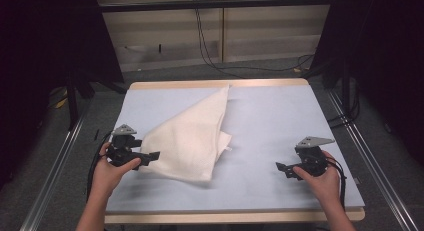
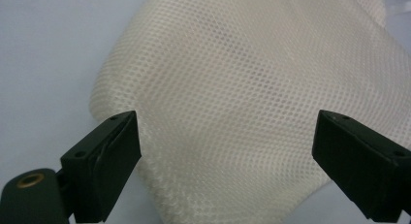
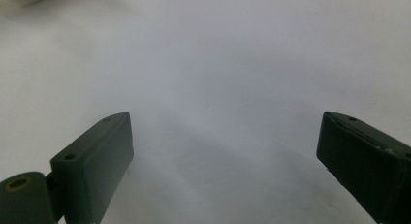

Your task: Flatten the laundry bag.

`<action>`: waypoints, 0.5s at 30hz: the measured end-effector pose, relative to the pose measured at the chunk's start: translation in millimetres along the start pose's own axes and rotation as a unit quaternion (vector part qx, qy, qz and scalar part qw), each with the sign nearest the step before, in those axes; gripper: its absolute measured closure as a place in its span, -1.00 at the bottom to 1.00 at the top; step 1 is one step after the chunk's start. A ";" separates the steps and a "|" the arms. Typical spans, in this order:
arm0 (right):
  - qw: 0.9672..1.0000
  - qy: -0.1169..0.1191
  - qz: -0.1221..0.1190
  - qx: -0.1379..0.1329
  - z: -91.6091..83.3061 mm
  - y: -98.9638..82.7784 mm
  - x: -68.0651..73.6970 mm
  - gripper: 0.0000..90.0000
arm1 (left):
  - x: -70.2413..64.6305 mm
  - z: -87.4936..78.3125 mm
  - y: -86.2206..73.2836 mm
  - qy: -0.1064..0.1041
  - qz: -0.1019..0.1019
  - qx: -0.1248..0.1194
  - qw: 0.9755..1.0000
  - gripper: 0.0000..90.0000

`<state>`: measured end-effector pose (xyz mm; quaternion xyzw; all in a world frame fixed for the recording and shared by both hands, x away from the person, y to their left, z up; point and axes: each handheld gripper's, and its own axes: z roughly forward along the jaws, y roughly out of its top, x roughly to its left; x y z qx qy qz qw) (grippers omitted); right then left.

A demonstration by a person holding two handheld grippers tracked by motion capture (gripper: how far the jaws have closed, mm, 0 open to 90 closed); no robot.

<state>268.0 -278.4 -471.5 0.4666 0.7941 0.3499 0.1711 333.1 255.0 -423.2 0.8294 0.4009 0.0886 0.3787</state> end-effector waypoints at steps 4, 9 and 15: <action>1.000 0.009 0.003 -0.006 0.0 2.6 2.6 -0.89 | -3.4 2.5 0.4 -0.012 0.015 0.010 1.000 -0.78; 1.000 0.012 0.002 0.005 4.4 4.5 4.4 -0.89 | -9.9 8.8 1.5 -0.028 0.030 0.012 0.999 -0.78; 1.000 0.017 -0.004 0.010 7.1 7.0 7.6 -0.89 | -21.6 14.5 4.5 -0.046 0.052 0.017 0.997 -0.78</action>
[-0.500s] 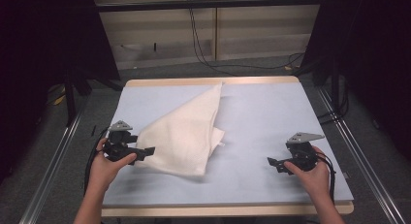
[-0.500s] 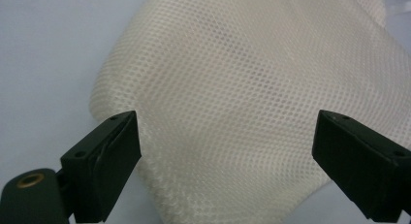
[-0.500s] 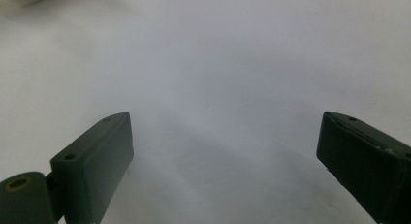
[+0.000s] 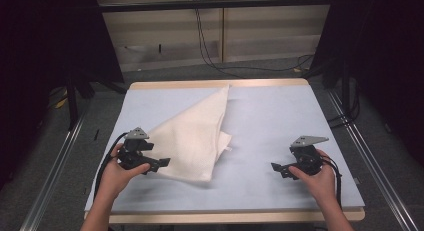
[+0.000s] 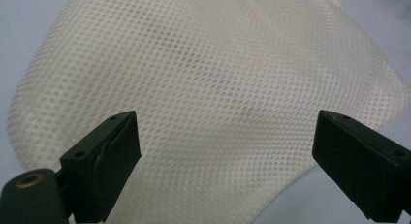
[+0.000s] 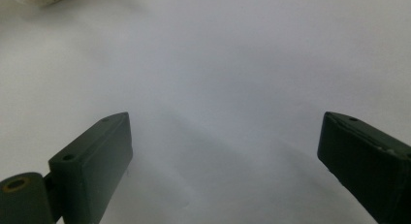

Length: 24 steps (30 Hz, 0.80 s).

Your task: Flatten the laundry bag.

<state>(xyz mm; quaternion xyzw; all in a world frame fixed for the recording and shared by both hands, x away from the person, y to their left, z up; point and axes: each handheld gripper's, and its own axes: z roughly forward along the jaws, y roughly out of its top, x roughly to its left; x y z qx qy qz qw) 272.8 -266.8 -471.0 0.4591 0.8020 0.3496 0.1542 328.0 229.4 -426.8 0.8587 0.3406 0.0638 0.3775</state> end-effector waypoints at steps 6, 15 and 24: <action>1.000 0.011 -0.006 -0.006 2.7 3.7 3.9 -0.89 | -10.7 7.7 -2.3 -0.014 0.023 0.012 1.000 -0.77; 1.000 0.015 -0.025 0.001 10.3 11.0 11.6 -0.88 | -20.2 27.5 -13.8 -0.016 0.072 0.040 0.996 -0.77; 0.999 0.017 -0.033 0.004 13.1 13.8 13.5 -0.87 | -21.9 43.8 -22.9 0.009 0.087 0.070 0.994 -0.63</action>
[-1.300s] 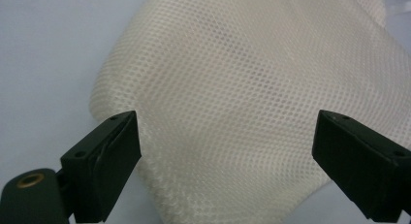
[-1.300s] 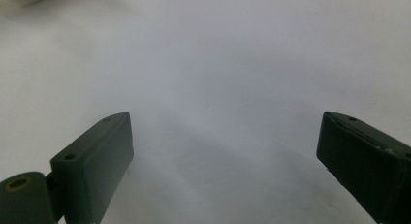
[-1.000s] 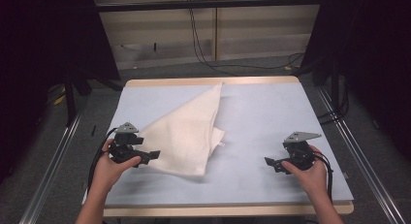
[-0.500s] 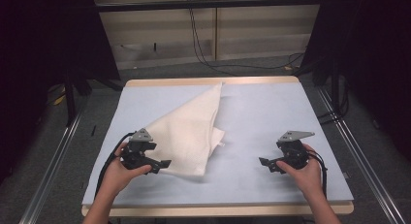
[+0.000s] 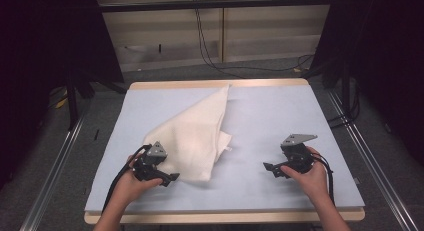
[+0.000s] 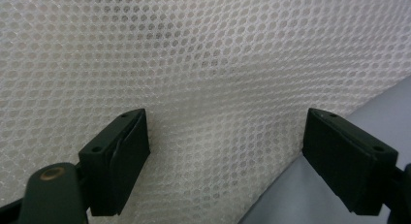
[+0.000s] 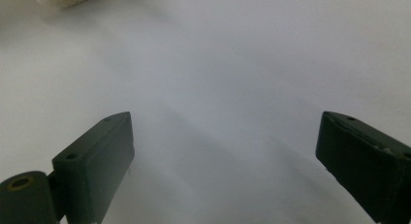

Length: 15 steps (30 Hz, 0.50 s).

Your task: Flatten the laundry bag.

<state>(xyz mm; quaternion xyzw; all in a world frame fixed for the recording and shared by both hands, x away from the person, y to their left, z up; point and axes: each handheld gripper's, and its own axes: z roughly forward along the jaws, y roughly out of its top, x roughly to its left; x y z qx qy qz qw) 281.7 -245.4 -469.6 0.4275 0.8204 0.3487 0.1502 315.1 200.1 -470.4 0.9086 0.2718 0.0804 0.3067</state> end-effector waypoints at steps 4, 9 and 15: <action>1.000 -0.002 0.000 0.000 -2.0 0.2 -0.1 -0.86 | -1.4 1.6 1.8 0.004 -0.008 0.011 1.000 -0.59; 1.000 -0.005 -0.001 -0.002 -2.1 0.4 -1.7 -0.86 | -2.1 3.0 3.3 0.004 -0.014 0.012 1.000 -0.51; 1.000 -0.005 0.003 -0.006 -4.3 0.8 -2.6 -0.85 | -1.4 2.0 6.8 0.008 -0.023 0.025 0.999 -0.40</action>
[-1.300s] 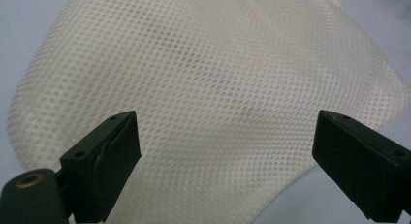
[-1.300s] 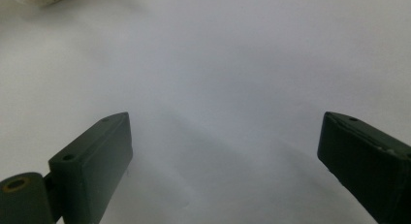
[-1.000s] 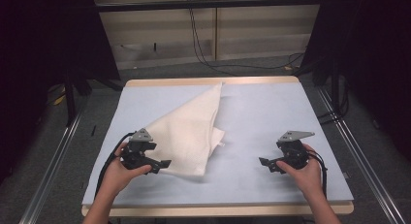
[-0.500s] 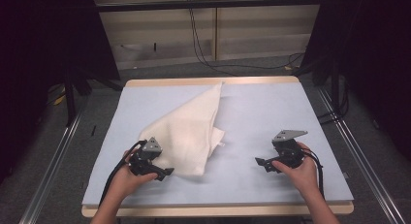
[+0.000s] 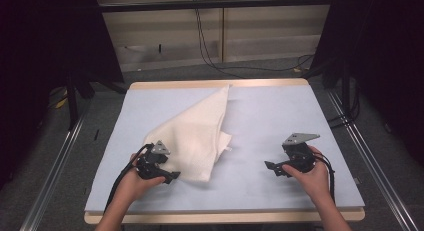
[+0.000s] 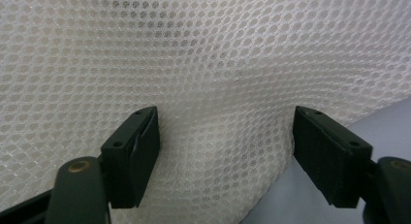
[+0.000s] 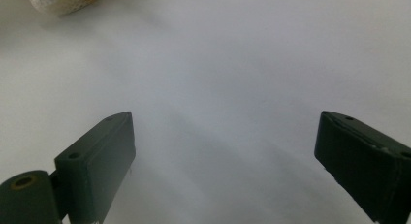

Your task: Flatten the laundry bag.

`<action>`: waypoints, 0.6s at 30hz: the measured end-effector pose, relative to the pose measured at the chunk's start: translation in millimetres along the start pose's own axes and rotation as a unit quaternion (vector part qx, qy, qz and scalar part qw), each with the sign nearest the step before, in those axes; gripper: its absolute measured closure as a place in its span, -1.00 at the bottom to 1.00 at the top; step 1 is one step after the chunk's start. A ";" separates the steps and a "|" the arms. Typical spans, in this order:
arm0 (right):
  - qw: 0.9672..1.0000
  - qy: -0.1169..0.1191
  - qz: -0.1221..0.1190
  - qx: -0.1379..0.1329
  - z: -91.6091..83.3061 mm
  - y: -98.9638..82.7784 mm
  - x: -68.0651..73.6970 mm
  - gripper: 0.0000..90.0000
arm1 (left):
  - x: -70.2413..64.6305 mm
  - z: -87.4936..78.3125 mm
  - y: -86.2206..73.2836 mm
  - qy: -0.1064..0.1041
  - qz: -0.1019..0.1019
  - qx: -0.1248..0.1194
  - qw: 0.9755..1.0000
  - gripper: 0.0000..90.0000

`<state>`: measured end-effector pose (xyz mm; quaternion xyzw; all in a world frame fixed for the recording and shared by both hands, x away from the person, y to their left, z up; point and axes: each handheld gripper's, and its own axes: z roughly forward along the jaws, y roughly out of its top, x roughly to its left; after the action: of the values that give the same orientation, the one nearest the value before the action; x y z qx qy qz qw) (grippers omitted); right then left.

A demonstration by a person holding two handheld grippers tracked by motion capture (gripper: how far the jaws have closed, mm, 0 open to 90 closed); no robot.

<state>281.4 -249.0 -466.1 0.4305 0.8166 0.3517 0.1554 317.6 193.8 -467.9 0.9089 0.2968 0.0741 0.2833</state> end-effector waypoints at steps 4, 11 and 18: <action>1.000 -0.002 0.001 0.002 -1.0 -0.4 1.3 -0.85 | 1.3 -0.9 2.2 -0.001 -0.007 0.005 1.000 -0.30; 1.000 0.002 -0.004 -0.003 -4.1 -1.4 2.9 -0.85 | 1.6 -3.3 6.1 0.010 -0.016 0.007 1.000 0.25; 1.000 0.002 -0.006 0.000 -2.8 -0.9 3.4 -0.85 | 1.0 -6.3 12.8 0.001 -0.050 0.012 0.999 0.77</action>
<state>277.3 -247.8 -464.5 0.4250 0.8193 0.3519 0.1555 322.8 188.9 -455.5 0.8965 0.3427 0.0574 0.2750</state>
